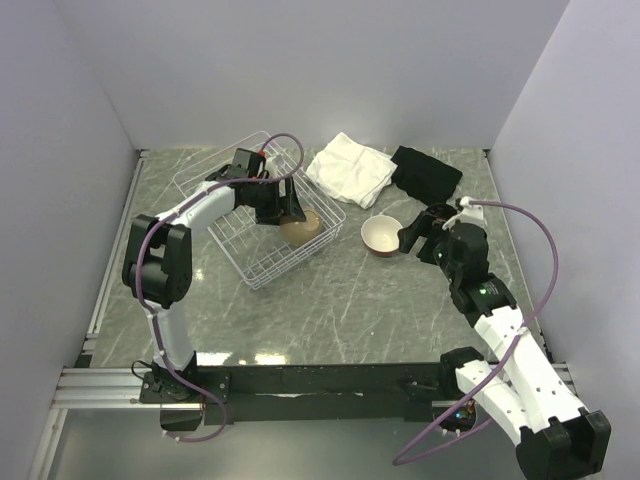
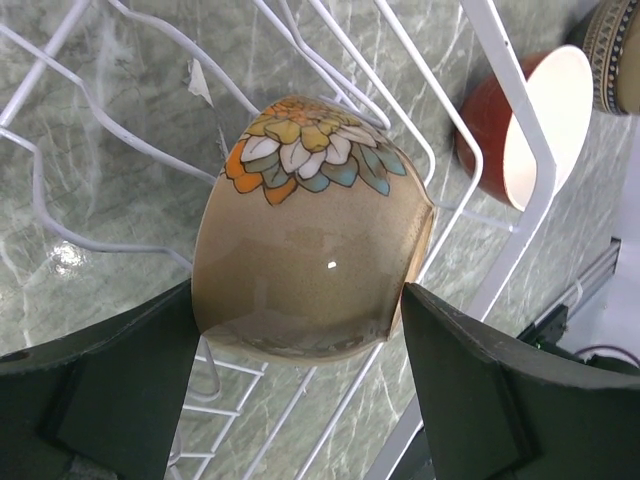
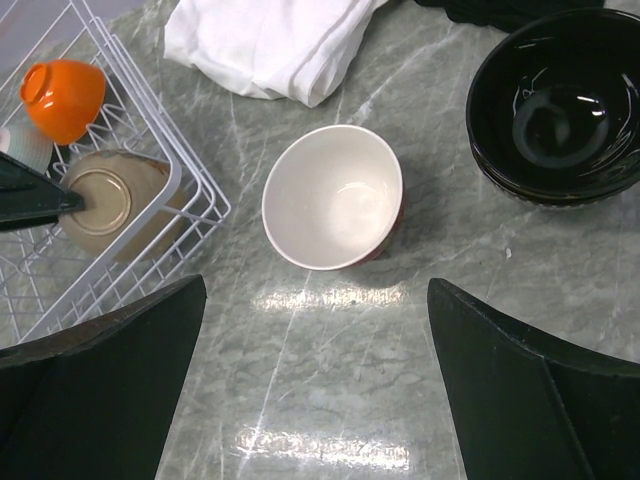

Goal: Unload the bowls from the dish rack

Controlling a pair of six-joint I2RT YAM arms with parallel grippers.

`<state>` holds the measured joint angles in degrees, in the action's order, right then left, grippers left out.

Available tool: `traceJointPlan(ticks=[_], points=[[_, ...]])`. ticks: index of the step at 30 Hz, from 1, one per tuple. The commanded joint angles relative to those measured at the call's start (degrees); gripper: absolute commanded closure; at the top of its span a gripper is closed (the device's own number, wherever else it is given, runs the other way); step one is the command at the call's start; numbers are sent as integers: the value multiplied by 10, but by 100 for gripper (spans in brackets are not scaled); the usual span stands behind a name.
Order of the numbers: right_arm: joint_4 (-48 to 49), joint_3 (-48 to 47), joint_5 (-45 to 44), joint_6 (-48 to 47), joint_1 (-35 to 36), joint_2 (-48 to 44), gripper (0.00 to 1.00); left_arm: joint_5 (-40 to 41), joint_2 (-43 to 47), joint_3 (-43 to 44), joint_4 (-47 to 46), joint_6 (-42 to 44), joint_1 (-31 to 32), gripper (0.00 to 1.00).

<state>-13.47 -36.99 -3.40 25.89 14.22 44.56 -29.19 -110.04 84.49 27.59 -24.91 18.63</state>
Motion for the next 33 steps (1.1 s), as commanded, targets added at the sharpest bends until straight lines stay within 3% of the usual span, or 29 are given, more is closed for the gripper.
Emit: traceJointPlan(ticks=[1, 14, 19, 24, 29, 33], points=[[5, 5, -6, 0, -2, -17, 0, 14, 39, -10, -30, -37, 21, 16], [5, 9, -5, 0, -2, -17, 0, 68, 36, -2, -19, -38, 50, 22], [2, 4, -6, -2, -2, -19, 0, 75, 45, 3, -13, -33, 52, 33], [0, -5, -6, -4, -2, -19, 0, 83, 64, 23, 4, -20, 52, 50], [-1, -12, -4, -5, -2, -17, 0, 77, 81, 36, 18, -7, 52, 60], [1, -14, -1, -4, -1, -14, 0, 48, 88, 41, 20, -4, 52, 62]])
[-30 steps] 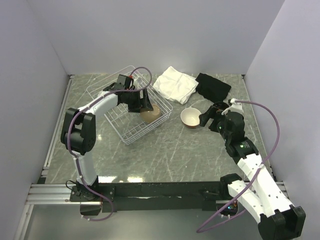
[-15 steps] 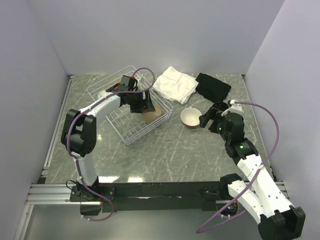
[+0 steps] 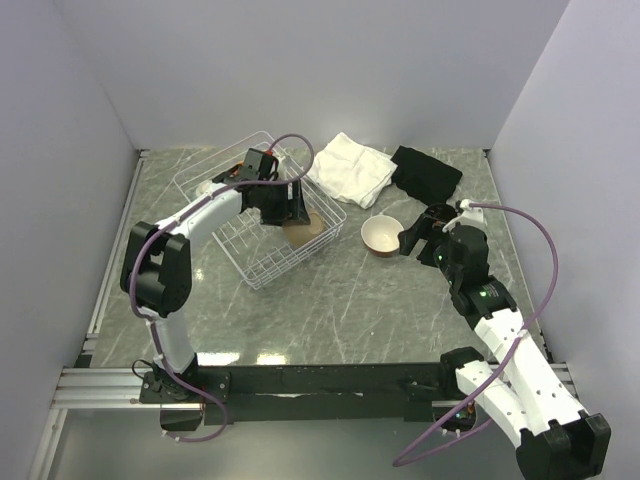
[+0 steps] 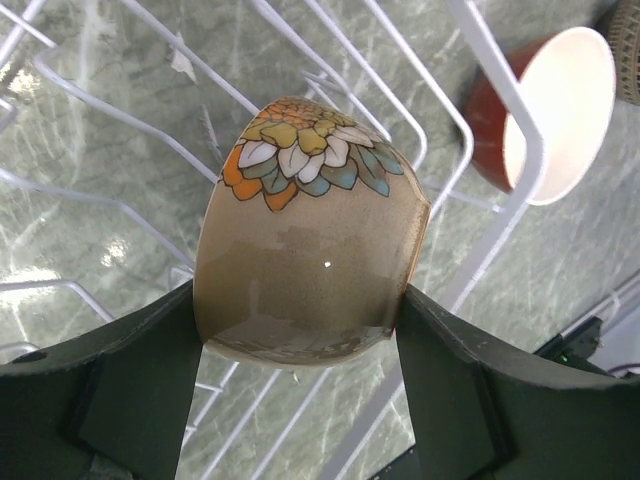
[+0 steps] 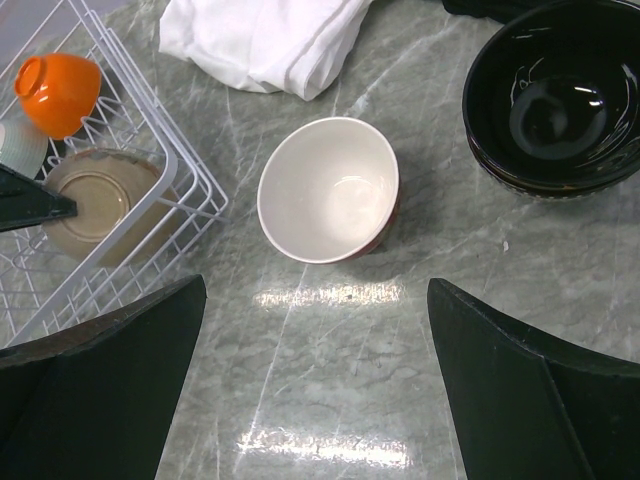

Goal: Unload the bowls from the dish rack

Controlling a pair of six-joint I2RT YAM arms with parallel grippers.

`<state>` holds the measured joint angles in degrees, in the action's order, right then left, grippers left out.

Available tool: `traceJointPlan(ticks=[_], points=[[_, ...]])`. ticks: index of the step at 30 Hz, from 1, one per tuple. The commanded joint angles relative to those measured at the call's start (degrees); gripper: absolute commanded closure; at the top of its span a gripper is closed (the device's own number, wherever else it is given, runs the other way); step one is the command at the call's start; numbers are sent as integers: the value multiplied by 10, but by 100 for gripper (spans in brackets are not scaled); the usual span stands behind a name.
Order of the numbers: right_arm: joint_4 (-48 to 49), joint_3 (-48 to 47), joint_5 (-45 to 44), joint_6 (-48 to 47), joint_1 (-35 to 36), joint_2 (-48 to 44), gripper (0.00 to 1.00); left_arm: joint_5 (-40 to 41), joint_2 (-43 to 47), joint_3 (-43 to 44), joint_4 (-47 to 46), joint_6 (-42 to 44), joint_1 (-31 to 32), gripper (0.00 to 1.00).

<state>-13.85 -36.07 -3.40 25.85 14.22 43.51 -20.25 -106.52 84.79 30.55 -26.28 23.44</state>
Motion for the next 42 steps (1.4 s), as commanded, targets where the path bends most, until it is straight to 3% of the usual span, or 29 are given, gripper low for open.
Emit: traceJointPlan(ticks=[1, 7, 14, 20, 24, 42], points=[[5, -22, 0, -4, -2, -4, 0, -51, 56, 36, -17, 5, 5, 63], [7, -24, 3, -1, -2, -1, 0, -88, 67, 34, -43, 10, 4, 72], [-7, -42, 8, 3, -2, 10, 0, -23, 88, 56, -15, 110, 7, 75], [-20, -61, 0, 20, -2, 17, 0, 91, 132, 21, -37, 214, 43, 80], [-11, -64, 3, 21, -2, 10, 0, 160, 163, -27, -83, 288, 76, 88], [-194, -256, 76, 7, -2, 158, 0, 386, 301, -307, -447, 565, 263, 89]])
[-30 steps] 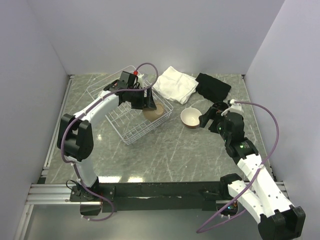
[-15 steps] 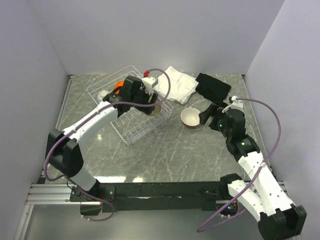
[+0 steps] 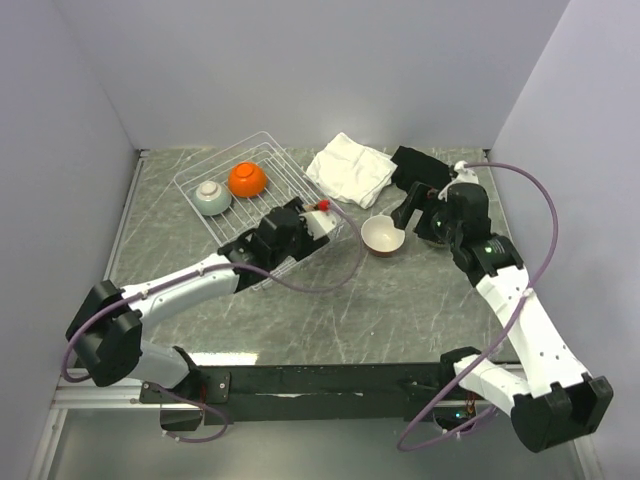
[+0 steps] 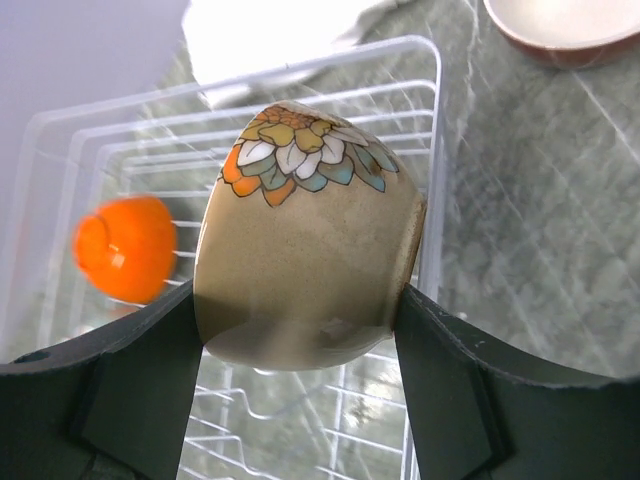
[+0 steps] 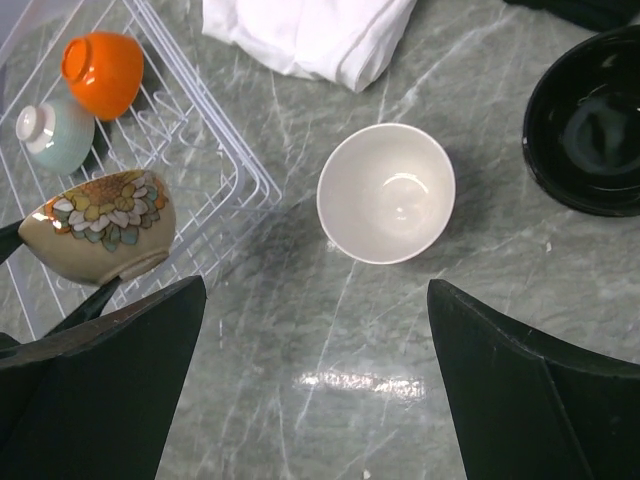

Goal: Unload the bowls from the dish rack

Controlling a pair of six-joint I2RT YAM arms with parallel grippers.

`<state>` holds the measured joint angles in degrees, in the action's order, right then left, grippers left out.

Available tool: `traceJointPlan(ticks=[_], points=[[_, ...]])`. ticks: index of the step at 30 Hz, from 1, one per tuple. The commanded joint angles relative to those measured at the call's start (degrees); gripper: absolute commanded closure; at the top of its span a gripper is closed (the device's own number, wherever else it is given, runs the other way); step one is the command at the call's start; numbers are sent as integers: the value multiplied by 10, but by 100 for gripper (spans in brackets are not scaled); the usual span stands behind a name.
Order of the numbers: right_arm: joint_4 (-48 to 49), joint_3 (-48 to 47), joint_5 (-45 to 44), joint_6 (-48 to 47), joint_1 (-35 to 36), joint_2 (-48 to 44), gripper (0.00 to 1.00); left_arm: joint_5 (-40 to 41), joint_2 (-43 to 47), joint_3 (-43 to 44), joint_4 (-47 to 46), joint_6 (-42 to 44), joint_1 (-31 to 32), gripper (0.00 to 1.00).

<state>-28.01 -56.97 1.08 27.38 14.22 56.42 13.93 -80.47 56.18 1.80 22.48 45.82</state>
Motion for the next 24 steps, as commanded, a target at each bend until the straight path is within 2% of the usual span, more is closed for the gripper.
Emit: traceJointPlan(ticks=[1, 9, 11, 16, 20, 24], points=[[-57, -58, 40, -9, -2, 39, 0, 71, 41, -27, -171, 100, 54, 90], [-80, -93, 64, -7, -2, 68, 0, 173, 32, -90, -317, 245, 118, 91], [-97, -105, 70, -10, -2, 83, 0, 194, 22, -104, -377, 274, 139, 92], [-147, -149, 72, -11, -2, 127, 0, 217, -22, -154, -499, 360, 184, 99], [-188, -185, 90, -18, 0, 164, 0, 232, -64, -170, -565, 404, 207, 99], [-233, -233, 109, -28, 5, 204, 0, 250, -119, -183, -687, 479, 235, 99]])
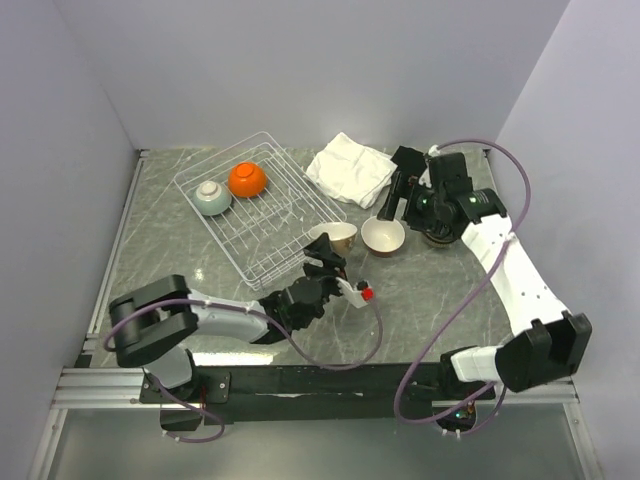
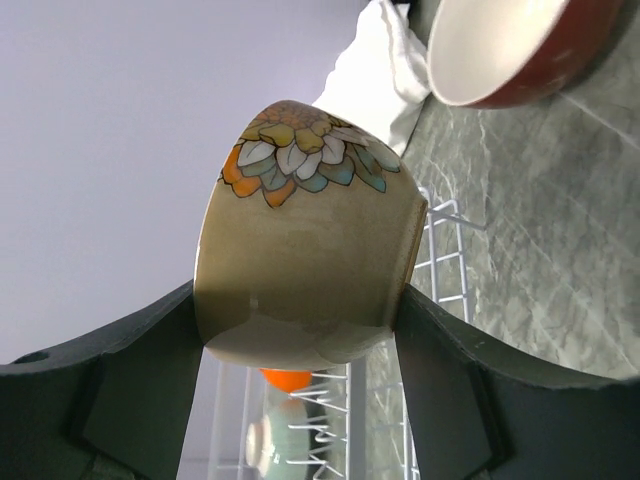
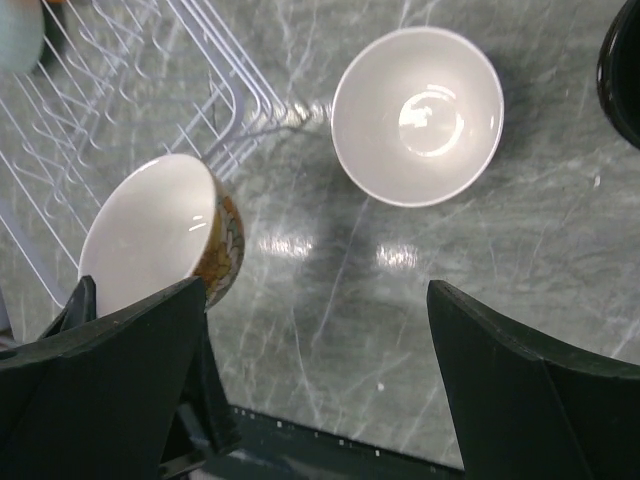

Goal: Unload the bowls from the dish rack

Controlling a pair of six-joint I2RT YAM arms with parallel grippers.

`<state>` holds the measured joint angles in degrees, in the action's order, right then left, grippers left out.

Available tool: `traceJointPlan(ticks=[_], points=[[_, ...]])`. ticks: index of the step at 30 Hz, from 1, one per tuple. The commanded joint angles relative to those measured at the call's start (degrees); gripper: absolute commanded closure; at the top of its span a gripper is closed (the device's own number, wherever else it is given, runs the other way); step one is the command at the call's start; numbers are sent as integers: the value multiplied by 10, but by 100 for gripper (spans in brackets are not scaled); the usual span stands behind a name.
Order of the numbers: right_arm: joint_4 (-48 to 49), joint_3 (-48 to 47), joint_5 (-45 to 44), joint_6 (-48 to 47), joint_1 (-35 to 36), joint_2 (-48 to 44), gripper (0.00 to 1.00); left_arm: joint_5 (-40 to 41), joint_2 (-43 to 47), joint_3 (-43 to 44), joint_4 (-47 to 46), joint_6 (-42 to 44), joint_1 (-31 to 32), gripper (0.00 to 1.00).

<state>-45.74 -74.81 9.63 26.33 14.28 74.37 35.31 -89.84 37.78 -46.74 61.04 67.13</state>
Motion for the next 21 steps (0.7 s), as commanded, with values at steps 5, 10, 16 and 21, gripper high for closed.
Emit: traceJointPlan(ticks=[5, 10, 16, 21], points=[[-121, -104, 55, -34, 16, 82, 0, 42, -56, 2, -245, 124, 51, 99], [-172, -142, 68, -52, 33, 137, 5, 47, -67, 4, -232, 131, 68, 98], [-217, -166, 70, -73, 52, 189, 14, 47, -75, 8, -212, 130, 79, 98], [-241, -178, 56, -90, 77, 218, 19, 43, -79, 14, -183, 122, 84, 97]])
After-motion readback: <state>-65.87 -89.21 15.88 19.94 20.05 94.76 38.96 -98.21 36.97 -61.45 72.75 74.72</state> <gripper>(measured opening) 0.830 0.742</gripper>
